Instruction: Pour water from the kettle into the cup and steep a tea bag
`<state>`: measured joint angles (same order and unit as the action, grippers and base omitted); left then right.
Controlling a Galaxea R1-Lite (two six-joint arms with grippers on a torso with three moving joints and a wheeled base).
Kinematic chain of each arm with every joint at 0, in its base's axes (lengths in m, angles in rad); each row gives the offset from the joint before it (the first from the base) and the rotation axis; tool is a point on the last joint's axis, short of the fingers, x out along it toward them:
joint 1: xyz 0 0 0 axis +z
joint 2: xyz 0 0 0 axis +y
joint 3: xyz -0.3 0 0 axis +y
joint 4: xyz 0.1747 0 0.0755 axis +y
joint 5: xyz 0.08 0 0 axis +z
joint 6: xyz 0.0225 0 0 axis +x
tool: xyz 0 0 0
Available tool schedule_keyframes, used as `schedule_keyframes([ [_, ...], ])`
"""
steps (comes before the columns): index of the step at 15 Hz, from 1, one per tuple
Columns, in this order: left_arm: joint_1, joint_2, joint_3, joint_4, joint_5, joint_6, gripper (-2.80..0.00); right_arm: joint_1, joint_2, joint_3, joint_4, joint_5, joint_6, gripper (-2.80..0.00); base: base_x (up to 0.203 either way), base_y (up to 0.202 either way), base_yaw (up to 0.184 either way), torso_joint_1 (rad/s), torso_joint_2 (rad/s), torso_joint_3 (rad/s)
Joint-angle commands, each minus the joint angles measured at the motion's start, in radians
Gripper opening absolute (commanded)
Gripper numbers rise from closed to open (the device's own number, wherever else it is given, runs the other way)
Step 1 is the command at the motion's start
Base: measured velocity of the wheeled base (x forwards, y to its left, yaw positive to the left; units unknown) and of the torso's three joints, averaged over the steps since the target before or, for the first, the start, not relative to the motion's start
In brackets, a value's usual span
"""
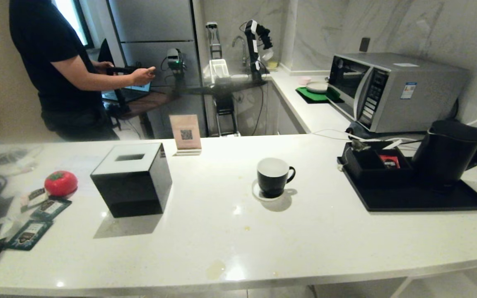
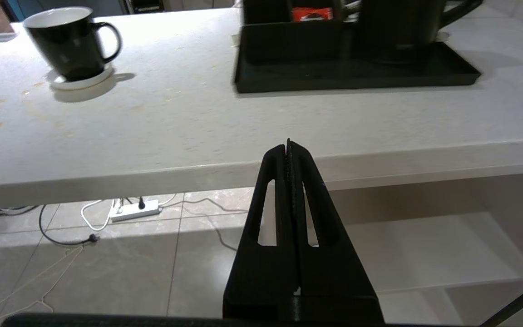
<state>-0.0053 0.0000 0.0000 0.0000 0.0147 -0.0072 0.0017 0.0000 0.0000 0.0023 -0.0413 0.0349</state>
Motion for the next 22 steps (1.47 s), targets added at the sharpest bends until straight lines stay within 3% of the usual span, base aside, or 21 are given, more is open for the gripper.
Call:
schedule_keyframes([
  [1,-0.001,0.002,0.0,0.0,0.001,0.0,-2.8,0.0,0.0,0.0,0.001,0.0,0.0,-2.8,0.0,-0.194,0.0,-0.009,0.01,0.007],
  [9,-0.001,0.002,0.0,0.0,0.001,0.0,-2.8,0.0,0.0,0.0,0.001,0.0,0.0,-2.8,0.0,-0.168,0.0,0.003,0.0,0.003],
  [22,-0.001,0.002,0.0,0.002,0.001,0.0,-2.8,0.0,0.0,0.0,0.001,0.0,0.0,-2.8,0.0,0.0,0.0,0.0,0.0,0.0],
])
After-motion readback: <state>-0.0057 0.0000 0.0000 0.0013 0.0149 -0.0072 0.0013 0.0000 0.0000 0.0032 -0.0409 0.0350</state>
